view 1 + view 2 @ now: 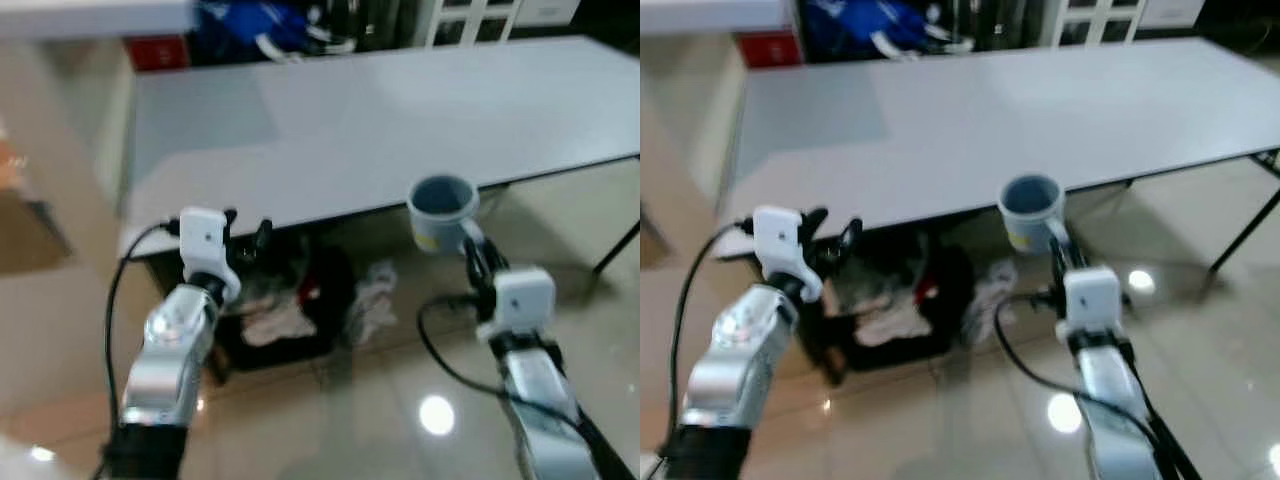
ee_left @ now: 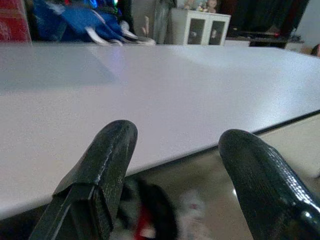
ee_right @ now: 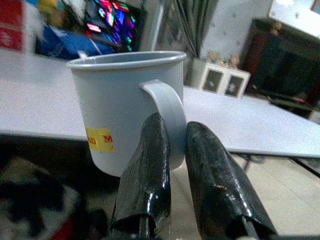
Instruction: Setting the table
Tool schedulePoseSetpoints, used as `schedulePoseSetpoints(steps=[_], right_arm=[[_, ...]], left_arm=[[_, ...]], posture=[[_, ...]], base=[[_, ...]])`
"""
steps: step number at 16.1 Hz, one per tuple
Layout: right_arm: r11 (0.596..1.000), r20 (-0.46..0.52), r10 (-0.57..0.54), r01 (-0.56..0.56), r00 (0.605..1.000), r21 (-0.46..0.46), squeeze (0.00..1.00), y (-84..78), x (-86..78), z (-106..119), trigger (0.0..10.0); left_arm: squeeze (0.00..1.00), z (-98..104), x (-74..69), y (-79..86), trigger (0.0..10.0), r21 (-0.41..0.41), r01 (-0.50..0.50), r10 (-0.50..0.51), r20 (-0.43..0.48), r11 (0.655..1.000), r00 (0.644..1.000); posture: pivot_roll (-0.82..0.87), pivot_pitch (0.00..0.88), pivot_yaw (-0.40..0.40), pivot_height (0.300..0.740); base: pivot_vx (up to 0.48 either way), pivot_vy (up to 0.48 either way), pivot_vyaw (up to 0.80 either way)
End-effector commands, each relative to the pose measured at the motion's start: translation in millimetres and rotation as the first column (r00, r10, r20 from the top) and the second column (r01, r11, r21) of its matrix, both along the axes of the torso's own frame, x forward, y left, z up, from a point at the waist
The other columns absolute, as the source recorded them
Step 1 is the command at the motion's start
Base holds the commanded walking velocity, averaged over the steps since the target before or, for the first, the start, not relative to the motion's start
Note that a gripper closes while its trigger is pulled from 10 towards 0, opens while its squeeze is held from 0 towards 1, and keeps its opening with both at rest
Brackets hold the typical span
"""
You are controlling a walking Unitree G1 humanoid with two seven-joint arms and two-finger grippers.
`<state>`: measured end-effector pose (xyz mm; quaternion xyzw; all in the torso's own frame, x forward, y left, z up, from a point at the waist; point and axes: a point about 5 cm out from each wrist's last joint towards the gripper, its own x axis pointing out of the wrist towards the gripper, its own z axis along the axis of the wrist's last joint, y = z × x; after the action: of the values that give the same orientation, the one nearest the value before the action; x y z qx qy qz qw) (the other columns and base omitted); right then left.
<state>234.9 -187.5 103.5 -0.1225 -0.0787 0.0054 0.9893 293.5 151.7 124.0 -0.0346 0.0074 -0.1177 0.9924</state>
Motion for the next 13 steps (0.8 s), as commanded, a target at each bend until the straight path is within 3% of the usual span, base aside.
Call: schedulePoseSetpoints(steps=[1,13], right_arm=[[1.0,0.035,-0.01,0.009,0.999,0.009,0.0,-2.3,1.0,8,0.0],[0.999,0.031,0.004,-0.006,1.0,0.052,0.0,6.4,3.1,10,0.0]], left_arm=[[0.0,1,2.1,4.2,10.0,-0.008,-0.031,0.031,-0.013,0.999,0.999],[0.0,15,13.0,-10.6,10.0,0.021,-0.056,0.055,0.037,0.998,0.998]], posture=[[0.03,0.0,-0.003,0.74],[0.0,0.0,-0.002,0.74]], base=[[0.296,-0.375,0.0],[0.296,-0.375,0.0]])
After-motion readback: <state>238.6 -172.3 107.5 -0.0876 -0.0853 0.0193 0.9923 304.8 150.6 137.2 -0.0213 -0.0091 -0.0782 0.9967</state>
